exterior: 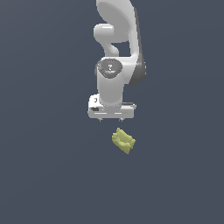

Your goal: Pick up the object and move it to a goal position.

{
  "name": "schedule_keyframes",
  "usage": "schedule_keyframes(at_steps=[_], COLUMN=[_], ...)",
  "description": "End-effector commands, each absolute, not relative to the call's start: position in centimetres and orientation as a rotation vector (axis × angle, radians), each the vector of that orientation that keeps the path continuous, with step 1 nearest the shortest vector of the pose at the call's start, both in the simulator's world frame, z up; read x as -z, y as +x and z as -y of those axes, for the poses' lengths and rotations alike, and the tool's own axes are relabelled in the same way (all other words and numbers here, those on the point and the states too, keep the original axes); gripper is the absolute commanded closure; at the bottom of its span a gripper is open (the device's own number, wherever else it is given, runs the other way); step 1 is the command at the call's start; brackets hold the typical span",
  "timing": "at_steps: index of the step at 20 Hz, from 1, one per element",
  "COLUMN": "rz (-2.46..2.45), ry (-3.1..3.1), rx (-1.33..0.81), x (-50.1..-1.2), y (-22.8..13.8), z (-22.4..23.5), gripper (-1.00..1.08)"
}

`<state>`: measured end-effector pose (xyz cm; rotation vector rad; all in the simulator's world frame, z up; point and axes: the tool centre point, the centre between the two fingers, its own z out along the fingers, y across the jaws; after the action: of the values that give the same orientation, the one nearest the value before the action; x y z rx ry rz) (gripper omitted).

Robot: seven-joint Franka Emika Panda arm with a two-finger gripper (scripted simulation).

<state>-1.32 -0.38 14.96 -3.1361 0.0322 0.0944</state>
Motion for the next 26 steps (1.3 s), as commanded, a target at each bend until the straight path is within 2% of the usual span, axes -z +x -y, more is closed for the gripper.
schedule_keyframes(at_steps=[1,17,26], rz=[-0.032,-0.005,0.181], ry=[-3.136,-3.129,-3.126], rx=[-0.094,-0.114,-0.101], x=[-15.0,-14.2,-14.1], y=[-1.3,-1.6,-0.5], z=[0.4,0.5,-0.3], gripper=[-0.92,-0.92,-0.92])
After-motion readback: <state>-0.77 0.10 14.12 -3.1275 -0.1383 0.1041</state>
